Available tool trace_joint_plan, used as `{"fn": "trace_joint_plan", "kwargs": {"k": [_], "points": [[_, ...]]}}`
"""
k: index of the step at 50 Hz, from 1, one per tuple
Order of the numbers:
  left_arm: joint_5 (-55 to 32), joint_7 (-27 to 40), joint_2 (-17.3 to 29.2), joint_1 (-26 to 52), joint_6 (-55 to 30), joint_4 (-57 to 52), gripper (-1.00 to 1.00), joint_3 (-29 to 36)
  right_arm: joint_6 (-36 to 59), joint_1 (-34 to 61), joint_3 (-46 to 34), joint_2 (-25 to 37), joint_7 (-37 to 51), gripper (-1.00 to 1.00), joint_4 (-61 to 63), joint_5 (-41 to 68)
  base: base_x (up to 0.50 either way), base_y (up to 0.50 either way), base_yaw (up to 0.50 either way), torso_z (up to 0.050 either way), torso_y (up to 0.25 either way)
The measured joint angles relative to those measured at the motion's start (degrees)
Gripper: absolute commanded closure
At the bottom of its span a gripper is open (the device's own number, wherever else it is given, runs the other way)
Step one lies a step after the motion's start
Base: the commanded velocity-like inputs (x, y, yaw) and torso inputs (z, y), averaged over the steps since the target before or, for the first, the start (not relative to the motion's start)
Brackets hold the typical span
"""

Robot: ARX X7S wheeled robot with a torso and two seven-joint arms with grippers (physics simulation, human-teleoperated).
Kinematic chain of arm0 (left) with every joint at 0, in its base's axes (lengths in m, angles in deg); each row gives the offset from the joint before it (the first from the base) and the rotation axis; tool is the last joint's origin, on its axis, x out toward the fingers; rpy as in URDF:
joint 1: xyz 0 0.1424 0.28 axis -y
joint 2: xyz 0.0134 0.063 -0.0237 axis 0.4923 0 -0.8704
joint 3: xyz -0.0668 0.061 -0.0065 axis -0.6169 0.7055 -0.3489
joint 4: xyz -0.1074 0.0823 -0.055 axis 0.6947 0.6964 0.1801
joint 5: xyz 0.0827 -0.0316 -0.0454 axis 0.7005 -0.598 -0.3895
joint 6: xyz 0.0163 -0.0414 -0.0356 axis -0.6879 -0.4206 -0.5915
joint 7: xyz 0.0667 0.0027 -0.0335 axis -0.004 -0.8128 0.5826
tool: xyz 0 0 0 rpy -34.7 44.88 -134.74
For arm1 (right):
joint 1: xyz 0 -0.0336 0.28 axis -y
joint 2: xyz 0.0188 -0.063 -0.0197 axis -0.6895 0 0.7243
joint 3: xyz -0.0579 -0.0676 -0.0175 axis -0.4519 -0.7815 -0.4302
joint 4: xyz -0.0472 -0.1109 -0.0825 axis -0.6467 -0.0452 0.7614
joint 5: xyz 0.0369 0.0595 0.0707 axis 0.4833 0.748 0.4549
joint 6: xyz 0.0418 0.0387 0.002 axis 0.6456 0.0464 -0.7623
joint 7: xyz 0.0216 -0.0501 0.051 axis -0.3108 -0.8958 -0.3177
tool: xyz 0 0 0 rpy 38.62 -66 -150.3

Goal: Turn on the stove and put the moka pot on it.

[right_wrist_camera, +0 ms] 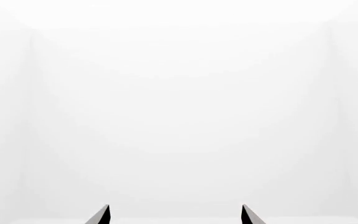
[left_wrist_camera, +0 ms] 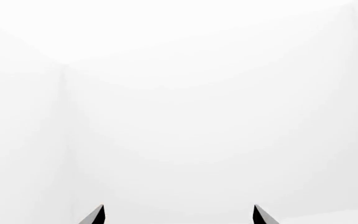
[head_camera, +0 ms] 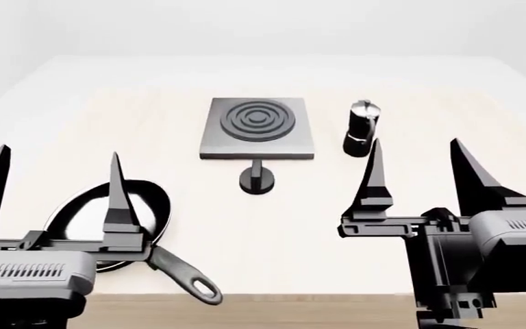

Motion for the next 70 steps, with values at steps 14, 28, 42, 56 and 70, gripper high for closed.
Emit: {"fn": "trace_joint_plan", "kwargs": {"k": [14, 28, 42, 56, 70], "points": [[-0.3, 0.5, 0.3, 0.0, 0.4, 0.4, -1.0, 0.5, -0.5, -0.2, -0.4, 0.3, 0.5, -1.0, -0.3, 0.4, 0.17, 0.0, 0.0, 0.0, 0.0], [-0.9, 1.0, 0.7, 0.1, 0.2, 0.4, -1.0, 0.8, -0.7, -0.5, -0.6, 0.7, 1.0, -1.0, -0.3, 0.9, 0.17, 0.0, 0.0, 0.0, 0.0], [-1.0, 1.5, 1.2, -0.2, 0.4, 0.4, -1.0, 1.0, -1.4, -0.7, -0.8, 1.1, 1.5, -1.0, -0.5, 1.2, 0.24, 0.0, 0.0, 0.0, 0.0], [-1.0, 2.1, 1.7, -0.5, 0.9, 0.8, -1.0, 1.2, -2.0, -0.8, -1.2, 1.6, 2.1, -1.0, -0.9, 1.5, 0.24, 0.0, 0.0, 0.0, 0.0], [-1.3, 2.6, 2.0, -0.7, 1.3, 1.0, -1.0, 1.3, -2.4, -0.8, -1.7, 2.2, 2.8, -1.0, -1.1, 2.0, 0.24, 0.0, 0.0, 0.0, 0.001]]}}
